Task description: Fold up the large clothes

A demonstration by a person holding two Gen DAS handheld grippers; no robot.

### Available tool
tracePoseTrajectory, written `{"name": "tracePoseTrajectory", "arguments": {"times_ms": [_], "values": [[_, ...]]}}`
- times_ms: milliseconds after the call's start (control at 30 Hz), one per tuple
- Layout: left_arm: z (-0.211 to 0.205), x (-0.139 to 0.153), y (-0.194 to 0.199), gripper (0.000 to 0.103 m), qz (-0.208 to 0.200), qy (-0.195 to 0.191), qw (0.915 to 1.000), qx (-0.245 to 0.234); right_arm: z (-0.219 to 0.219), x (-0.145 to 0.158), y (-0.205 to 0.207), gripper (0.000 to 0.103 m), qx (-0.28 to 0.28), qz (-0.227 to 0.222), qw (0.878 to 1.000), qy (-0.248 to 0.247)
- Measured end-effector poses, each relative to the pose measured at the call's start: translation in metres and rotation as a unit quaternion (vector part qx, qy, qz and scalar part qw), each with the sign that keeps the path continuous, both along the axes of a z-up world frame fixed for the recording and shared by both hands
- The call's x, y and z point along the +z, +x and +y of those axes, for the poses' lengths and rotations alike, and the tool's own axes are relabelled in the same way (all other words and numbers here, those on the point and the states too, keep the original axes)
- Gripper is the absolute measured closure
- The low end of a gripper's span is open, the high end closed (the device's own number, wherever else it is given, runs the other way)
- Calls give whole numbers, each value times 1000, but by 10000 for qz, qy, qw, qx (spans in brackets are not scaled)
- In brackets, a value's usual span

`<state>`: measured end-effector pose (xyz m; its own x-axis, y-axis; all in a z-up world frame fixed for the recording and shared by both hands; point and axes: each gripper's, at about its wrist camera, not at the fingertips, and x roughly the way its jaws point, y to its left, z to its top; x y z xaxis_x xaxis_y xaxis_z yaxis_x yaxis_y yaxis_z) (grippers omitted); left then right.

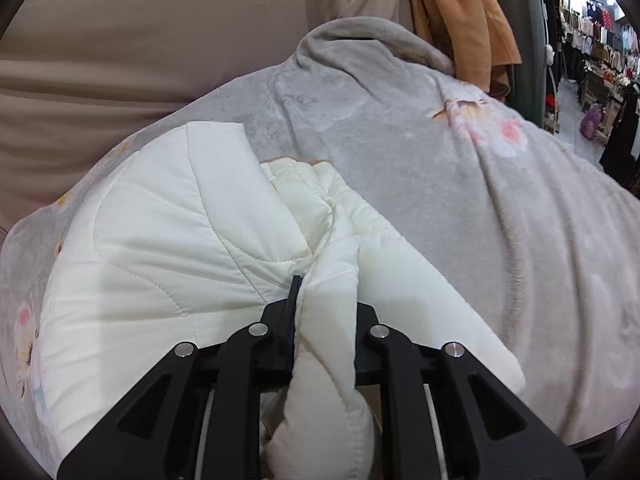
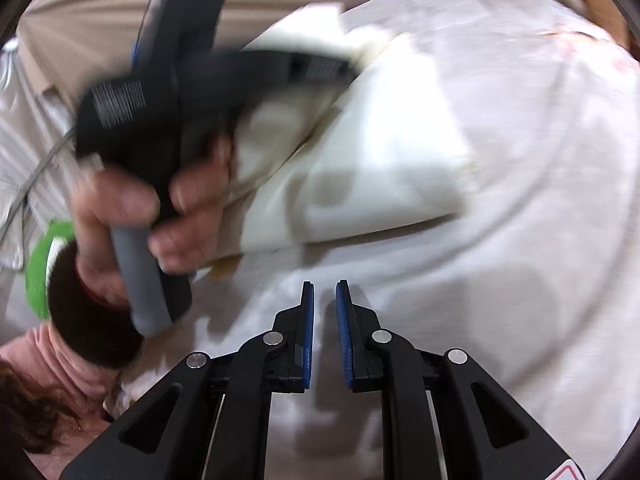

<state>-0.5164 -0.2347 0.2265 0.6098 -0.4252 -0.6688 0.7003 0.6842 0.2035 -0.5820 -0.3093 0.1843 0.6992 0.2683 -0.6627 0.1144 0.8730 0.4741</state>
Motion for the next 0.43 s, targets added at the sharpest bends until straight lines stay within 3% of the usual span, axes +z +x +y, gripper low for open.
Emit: {"name": "tracePoseTrajectory", "arguments": {"times_ms": [167, 233, 267, 367, 433], "values": [[-6, 0, -5, 83, -208, 68, 9997, 115, -25, 13, -11, 88, -429, -182, 9989, 7], [-5, 6, -14, 76, -378, 122, 9991, 143, -29, 22, -15, 87, -501, -262, 9984, -40], [-4, 10, -19, 70, -479, 134, 9986, 164, -29, 29, -19, 85, -524, -318, 9981, -60], [10, 31, -37, 42, -582, -146, 9981, 119, -31, 46, -27, 75, -613, -508, 9966, -220], [28, 53, -50, 35, -698, -459, 9965, 84, -34, 59, -32, 66, -690, -666, 9948, -340]]}}
